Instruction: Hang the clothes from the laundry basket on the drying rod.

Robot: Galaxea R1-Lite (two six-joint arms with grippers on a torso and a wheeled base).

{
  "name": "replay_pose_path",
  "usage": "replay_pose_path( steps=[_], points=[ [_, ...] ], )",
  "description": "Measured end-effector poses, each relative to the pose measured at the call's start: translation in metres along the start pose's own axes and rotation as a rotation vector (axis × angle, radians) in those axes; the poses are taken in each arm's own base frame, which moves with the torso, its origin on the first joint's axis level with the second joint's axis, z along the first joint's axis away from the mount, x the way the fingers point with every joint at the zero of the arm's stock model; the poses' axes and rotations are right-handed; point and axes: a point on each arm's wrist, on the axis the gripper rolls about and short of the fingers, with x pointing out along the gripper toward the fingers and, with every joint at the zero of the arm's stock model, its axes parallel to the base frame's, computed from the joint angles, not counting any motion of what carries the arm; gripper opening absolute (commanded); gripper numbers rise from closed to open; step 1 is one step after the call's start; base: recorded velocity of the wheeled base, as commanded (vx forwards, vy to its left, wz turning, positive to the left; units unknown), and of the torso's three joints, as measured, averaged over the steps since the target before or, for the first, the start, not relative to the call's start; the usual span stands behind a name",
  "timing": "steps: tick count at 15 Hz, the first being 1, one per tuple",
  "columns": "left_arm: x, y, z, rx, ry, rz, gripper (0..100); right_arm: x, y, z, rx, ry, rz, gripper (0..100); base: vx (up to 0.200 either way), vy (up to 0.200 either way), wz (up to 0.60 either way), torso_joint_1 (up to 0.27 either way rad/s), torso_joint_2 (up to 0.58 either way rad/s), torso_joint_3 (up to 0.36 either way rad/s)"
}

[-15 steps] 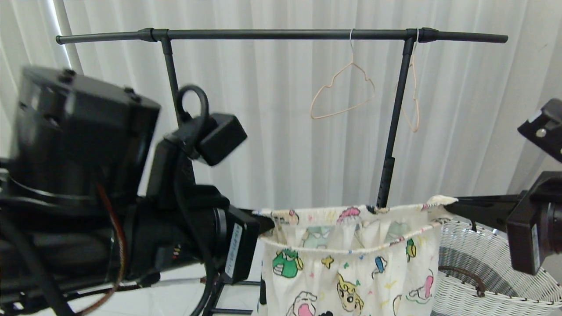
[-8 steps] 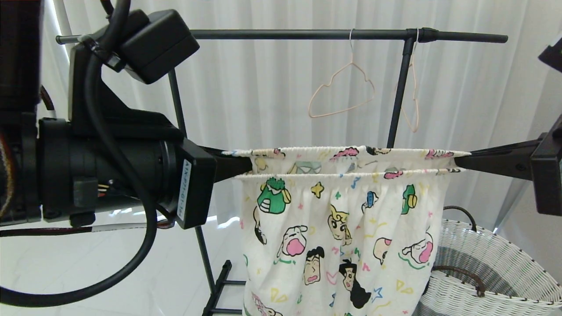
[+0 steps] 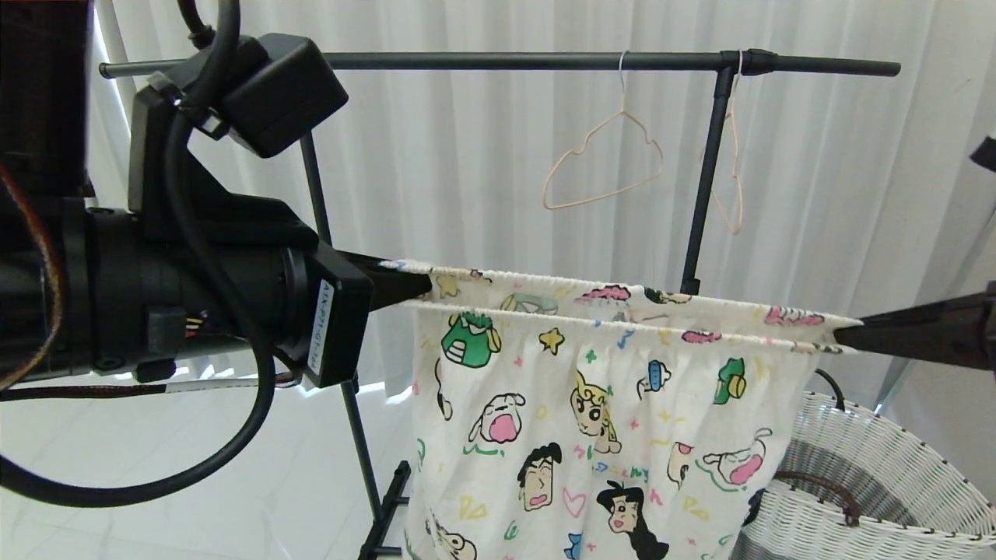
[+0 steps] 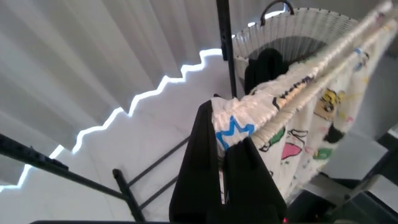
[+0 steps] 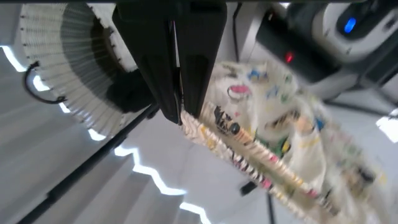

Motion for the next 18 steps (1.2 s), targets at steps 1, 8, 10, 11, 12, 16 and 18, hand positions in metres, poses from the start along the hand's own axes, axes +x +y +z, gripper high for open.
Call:
replay_pose_path(
  steps=[1, 8, 10, 11, 12, 16, 18],
  points=[
    [0.003, 0.001, 0.004, 0.004, -0.029, 0.003, 0, -0.008, 0.003, -0.006, -0.020, 0.020, 0.041, 0, 0.000, 0.000, 0.00, 0.000, 0.00, 0.000],
    [0.033, 0.000, 0.003, 0.039, -0.031, -0.036, 0, -0.023, 0.022, -0.025, -0.126, 0.036, 0.180, 0, 0.000, 0.000, 0.00, 0.000, 0.00, 0.000],
    [0.031, -0.001, -0.004, 0.027, -0.010, -0.038, 0, -0.021, 0.018, -0.020, -0.100, 0.005, 0.138, 0, 0.000, 0.000, 0.00, 0.000, 0.00, 0.000],
    [0.027, -0.002, -0.009, 0.009, 0.008, -0.041, 0, -0.019, 0.015, -0.014, -0.078, -0.041, 0.109, 0, 0.000, 0.000, 0.00, 0.000, 0.00, 0.000],
    [0.020, -0.004, -0.014, -0.011, 0.031, -0.049, 0, -0.016, 0.011, -0.006, -0.058, -0.087, 0.082, 0, 0.000, 0.000, 0.00, 0.000, 0.00, 0.000],
    [-0.027, -0.029, -0.027, -0.115, 0.127, -0.169, 0, -0.007, 0.005, 0.024, -0.032, -0.153, 0.040, 0, 0.000, 0.000, 0.00, 0.000, 0.00, 0.000],
    [-0.044, -0.042, -0.027, -0.151, 0.113, -0.243, 0, 0.000, 0.005, 0.035, -0.053, -0.161, 0.036, 0, 0.000, 0.000, 0.00, 0.000, 0.00, 0.000]
  ],
)
